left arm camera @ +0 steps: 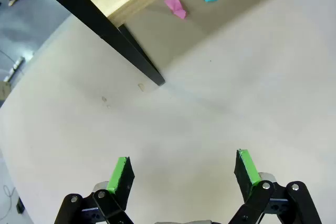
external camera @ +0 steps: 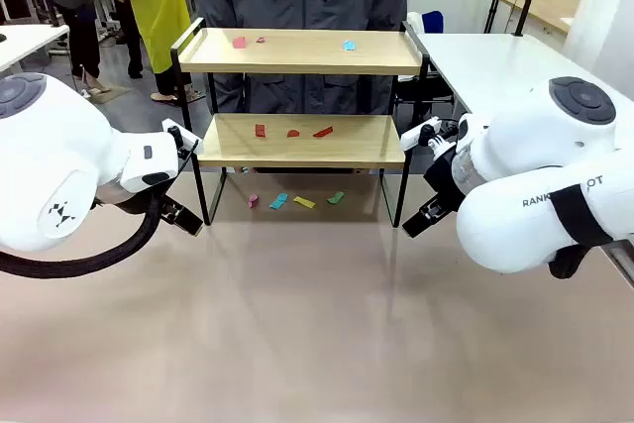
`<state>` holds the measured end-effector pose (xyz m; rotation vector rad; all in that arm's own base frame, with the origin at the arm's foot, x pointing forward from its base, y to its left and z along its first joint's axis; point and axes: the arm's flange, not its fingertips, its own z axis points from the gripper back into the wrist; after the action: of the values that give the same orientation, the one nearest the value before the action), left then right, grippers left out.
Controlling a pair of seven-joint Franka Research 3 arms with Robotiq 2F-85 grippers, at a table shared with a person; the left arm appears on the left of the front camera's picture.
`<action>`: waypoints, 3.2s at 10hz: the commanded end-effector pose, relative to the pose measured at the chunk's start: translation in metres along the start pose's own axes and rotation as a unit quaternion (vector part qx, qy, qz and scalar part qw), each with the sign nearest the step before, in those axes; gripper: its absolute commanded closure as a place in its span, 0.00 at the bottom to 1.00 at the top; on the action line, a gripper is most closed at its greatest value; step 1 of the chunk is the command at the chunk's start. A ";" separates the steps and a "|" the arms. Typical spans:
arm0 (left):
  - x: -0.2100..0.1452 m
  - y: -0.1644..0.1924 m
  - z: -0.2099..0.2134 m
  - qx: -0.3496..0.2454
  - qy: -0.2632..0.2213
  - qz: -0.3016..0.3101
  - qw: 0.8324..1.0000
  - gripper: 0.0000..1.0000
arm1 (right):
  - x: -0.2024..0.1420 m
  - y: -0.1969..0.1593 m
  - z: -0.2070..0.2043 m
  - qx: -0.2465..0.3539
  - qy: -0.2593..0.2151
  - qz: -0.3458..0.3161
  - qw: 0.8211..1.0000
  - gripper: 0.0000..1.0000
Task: Clean the shelf.
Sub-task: Pick up the Duster handed by the human.
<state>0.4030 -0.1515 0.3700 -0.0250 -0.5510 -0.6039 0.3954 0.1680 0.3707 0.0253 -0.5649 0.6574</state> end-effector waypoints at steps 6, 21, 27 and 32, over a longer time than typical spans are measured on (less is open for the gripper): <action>0.000 0.000 0.000 0.000 0.000 0.000 1.000 0.00 | 0.000 0.000 0.000 0.000 0.000 0.000 1.000 0.00; -0.039 0.196 0.120 -0.214 -0.192 -0.191 0.938 0.00 | -0.054 -0.219 0.112 0.156 -0.199 0.010 0.967 0.00; -0.054 0.197 0.131 -0.190 -0.198 -0.180 0.945 0.00 | -0.074 -0.215 0.121 0.140 -0.195 0.001 0.971 0.00; -0.043 0.256 0.083 -0.253 -0.265 -0.153 0.918 0.00 | -0.083 -0.298 0.078 0.147 -0.251 0.011 0.957 0.00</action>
<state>0.4426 0.0817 0.4662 -0.5359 -0.8576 -1.0140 0.4383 -0.1101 0.4625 0.4319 -0.8998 0.6866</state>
